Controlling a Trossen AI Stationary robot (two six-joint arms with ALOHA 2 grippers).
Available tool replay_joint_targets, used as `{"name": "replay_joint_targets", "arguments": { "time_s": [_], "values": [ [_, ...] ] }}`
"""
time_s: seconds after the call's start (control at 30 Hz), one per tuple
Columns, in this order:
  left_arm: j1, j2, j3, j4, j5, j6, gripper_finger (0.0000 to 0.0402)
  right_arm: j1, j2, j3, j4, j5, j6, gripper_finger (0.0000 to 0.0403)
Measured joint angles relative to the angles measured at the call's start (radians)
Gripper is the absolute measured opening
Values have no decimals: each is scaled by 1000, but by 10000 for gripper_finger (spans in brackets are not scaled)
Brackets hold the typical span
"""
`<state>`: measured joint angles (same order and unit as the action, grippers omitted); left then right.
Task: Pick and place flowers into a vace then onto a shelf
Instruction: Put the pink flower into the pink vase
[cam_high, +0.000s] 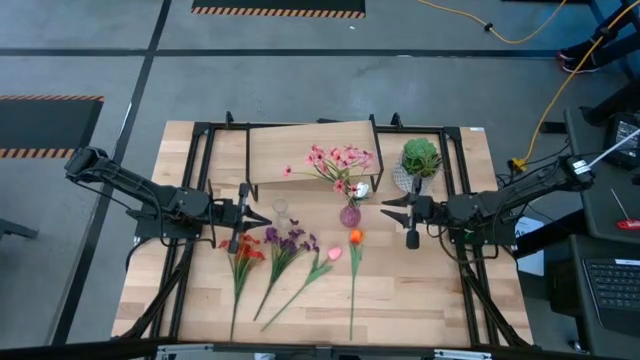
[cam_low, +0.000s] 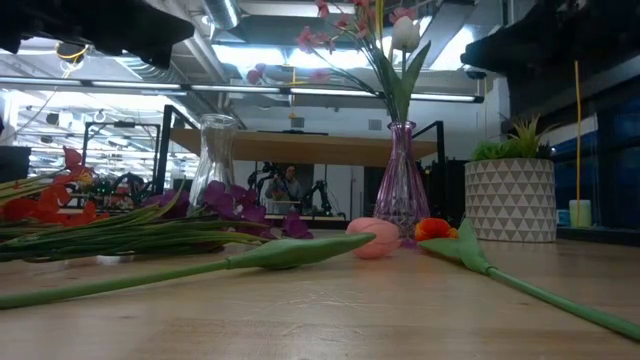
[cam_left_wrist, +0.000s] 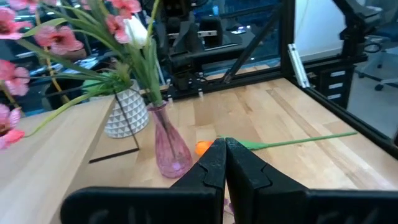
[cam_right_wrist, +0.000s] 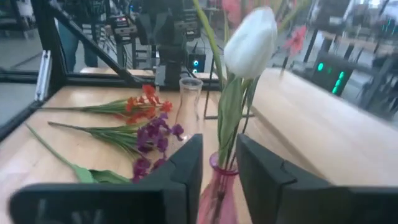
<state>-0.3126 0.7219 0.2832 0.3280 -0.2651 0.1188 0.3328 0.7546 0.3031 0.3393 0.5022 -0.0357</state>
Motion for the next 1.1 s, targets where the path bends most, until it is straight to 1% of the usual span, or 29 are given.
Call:
{"name": "replay_joint_targets", "arguments": {
  "time_s": [0.03,0.13,0.27,0.37,0.47,0.57,0.67,0.8,0.87,0.97,1.03,1.1],
  "values": [
    [0,0,0,-2,-8,0,4,0,-7,0,2,-1,-23,87],
    [0,0,0,-10,-22,0,4,-1,-24,0,-3,-6,-23,54],
    [0,0,0,-8,-51,0,4,-1,-48,0,-25,-63,-24,10],
    [0,1,0,5,-60,-41,4,-1,-65,0,-24,-77,-30,9],
    [0,17,0,4,-35,-54,3,-1,-71,0,-24,-78,-29,18],
    [-6,60,24,-9,-47,-105,3,-1,-70,0,-32,-78,-23,19],
    [-23,131,84,-72,-80,-146,3,-1,-70,0,-35,-85,-23,10],
    [-65,245,204,-215,-161,-220,3,-1,-70,0,-43,-86,-28,3],
    [-94,298,269,-311,-208,-303,3,-1,-70,0,-50,-86,-29,7],
    [-144,369,366,-458,-262,-485,3,-1,-70,0,-70,-87,-29,15],
    [-180,419,426,-525,-280,-581,3,-2,-70,0,-81,-87,-37,18],
    [-214,473,479,-562,-295,-631,3,-1,-70,0,-81,-87,-58,18]
  ]
}}
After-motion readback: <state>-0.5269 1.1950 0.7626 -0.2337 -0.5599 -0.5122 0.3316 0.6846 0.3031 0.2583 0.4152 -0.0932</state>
